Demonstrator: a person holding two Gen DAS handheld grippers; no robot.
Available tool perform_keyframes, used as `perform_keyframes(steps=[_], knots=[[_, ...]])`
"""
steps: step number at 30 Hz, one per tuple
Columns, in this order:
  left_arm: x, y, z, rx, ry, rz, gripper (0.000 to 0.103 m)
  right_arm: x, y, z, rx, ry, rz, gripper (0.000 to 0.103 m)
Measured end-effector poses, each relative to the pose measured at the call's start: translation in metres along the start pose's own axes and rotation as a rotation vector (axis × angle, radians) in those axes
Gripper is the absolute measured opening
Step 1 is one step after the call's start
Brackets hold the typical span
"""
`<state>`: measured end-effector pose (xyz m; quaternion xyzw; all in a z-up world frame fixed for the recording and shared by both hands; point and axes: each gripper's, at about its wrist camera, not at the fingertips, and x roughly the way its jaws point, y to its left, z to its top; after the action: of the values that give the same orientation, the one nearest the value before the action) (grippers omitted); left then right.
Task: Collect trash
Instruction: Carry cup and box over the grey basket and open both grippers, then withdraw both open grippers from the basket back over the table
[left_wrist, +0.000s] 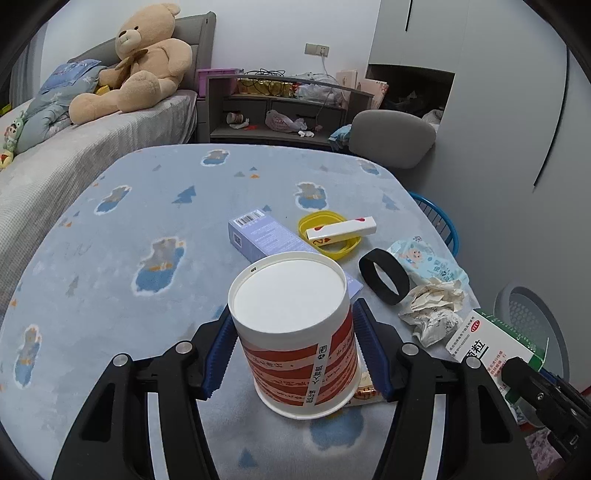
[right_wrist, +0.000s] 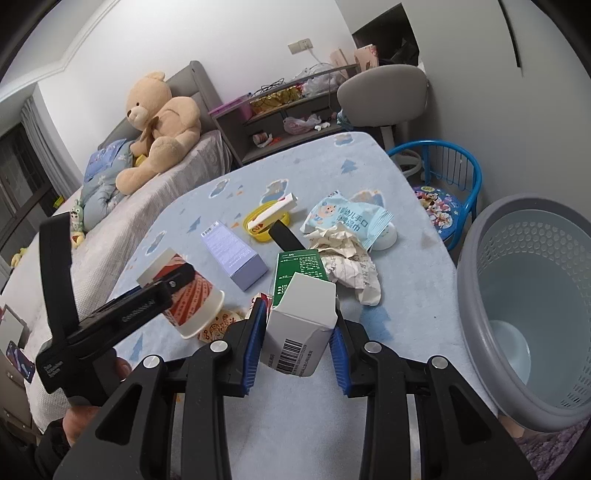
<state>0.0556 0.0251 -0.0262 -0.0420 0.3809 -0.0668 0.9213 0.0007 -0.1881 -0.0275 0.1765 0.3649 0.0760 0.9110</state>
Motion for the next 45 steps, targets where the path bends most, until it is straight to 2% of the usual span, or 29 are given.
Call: perform_keyframes(steps=[5, 11, 17, 22, 25, 31, 40, 43, 45], knots=[[-0.028, -0.016, 0.011, 0.043, -0.054, -0.014, 0.060, -0.019, -0.011, 0.004, 0.021, -0.043, -0.005, 0.032], [-0.046, -0.064, 0.014, 0.121, -0.079, -0.097, 0.060, -0.051, -0.044, 0.004, 0.067, -0.105, -0.067, 0.033], [-0.037, -0.146, -0.001, 0.252, -0.028, -0.231, 0.060, -0.082, -0.100, -0.001, 0.129, -0.136, -0.194, 0.033], [-0.022, -0.206, -0.012, 0.347, 0.013, -0.311, 0.060, -0.104, -0.146, -0.004, 0.164, -0.148, -0.290, 0.033], [-0.008, -0.236, -0.017, 0.390, 0.044, -0.347, 0.060, -0.107, -0.173, -0.006, 0.202, -0.137, -0.320, 0.033], [0.019, -0.278, -0.031, 0.452, 0.107, -0.370, 0.060, -0.101, -0.207, -0.010, 0.261, -0.118, -0.321, 0.033], [0.024, -0.302, -0.041, 0.489, 0.113, -0.371, 0.061, -0.100, -0.225, -0.018, 0.292, -0.102, -0.297, 0.036], [0.022, -0.303, -0.041, 0.488, 0.108, -0.366, 0.068, -0.102, -0.225, -0.017, 0.293, -0.113, -0.304, 0.046], [0.022, -0.303, -0.040, 0.484, 0.107, -0.368, 0.069, -0.103, -0.225, -0.016, 0.295, -0.123, -0.305, 0.051]])
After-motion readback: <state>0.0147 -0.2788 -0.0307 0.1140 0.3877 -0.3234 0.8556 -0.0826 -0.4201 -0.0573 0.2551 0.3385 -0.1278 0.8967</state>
